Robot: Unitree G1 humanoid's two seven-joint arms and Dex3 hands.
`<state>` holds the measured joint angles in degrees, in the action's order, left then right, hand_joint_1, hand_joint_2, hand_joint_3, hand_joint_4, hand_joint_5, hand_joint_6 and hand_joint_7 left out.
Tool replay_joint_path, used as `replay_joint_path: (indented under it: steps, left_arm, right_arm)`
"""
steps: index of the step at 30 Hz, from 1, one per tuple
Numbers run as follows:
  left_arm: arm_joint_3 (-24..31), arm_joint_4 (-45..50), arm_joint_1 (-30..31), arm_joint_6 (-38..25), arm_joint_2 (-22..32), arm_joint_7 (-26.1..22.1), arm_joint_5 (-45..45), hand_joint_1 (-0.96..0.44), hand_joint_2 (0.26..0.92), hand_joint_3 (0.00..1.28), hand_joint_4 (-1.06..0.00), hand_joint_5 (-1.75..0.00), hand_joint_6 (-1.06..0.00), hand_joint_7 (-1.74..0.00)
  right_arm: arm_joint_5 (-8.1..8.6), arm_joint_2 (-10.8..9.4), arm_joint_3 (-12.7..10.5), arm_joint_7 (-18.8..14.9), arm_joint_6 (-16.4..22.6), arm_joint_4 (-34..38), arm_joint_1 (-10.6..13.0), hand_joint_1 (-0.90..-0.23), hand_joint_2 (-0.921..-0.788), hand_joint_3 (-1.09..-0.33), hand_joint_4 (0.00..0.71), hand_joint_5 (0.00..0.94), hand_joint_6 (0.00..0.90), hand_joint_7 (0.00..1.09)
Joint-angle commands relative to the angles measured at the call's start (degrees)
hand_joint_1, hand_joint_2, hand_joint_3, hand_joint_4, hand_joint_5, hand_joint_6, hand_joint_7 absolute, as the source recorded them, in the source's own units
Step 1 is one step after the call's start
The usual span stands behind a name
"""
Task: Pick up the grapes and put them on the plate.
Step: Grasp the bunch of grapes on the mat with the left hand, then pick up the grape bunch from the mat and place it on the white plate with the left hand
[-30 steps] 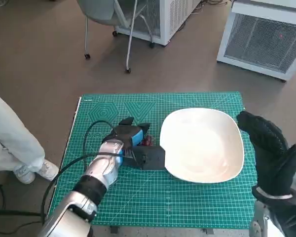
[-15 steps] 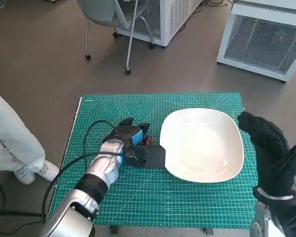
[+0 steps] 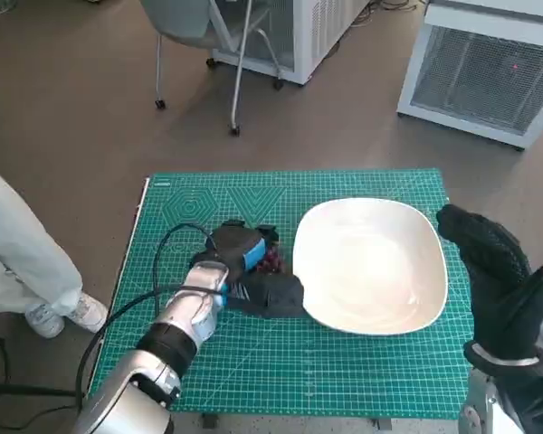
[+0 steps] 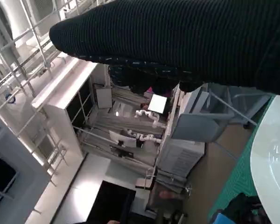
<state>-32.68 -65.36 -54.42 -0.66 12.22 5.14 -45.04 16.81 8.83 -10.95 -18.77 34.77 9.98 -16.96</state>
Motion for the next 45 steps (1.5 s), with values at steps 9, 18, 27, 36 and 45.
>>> replay_joint_path:
  steps: [9, 18, 27, 36, 45]
  left_arm:
    - [-0.09, 0.98, 1.6, 0.31, 1.12, -0.29, 1.17, 0.01, 0.895, 0.3, -0.39, -1.66, -0.56, -1.07]
    - [-0.15, 1.96, 1.64, 0.32, 1.43, -0.82, 1.53, 0.01, 0.918, 0.24, -0.42, -1.63, -0.56, -1.06]
    - [0.49, 3.06, 1.54, 0.16, 1.73, -1.73, 2.11, 0.0, 0.915, 0.26, -0.44, -1.46, -0.48, -1.31]
    - [1.07, 5.26, 1.75, -0.08, 2.31, -1.82, 2.79, 0.01, 0.69, 0.64, -0.36, -1.73, -0.64, -1.12]
    - [1.8, 21.7, 5.18, -4.47, 4.9, -5.34, 1.43, 0.01, 0.706, 0.58, -0.44, -1.66, -0.64, -1.09]
  right_arm:
    - [0.47, 0.48, 0.1, -0.92, -1.09, 0.59, 0.52, -0.488, -0.921, -0.543, 0.564, 0.002, 0.188, 0.68]
    - [0.75, 0.58, 0.04, -1.19, -1.41, 0.45, 0.53, -0.488, -0.921, -0.543, 0.564, 0.002, 0.188, 0.68]
    - [0.89, 0.62, 0.05, -1.37, -1.36, 0.59, 0.42, -0.489, -0.921, -0.542, 0.564, 0.002, 0.188, 0.68]
    - [0.79, 0.48, 0.05, -1.38, -1.24, 0.75, 0.42, -0.487, -0.921, -0.543, 0.564, 0.002, 0.187, 0.68]
    - [0.82, 0.51, -0.1, -1.22, -1.35, 0.56, 0.42, -0.487, -0.921, -0.543, 0.564, 0.002, 0.189, 0.68]
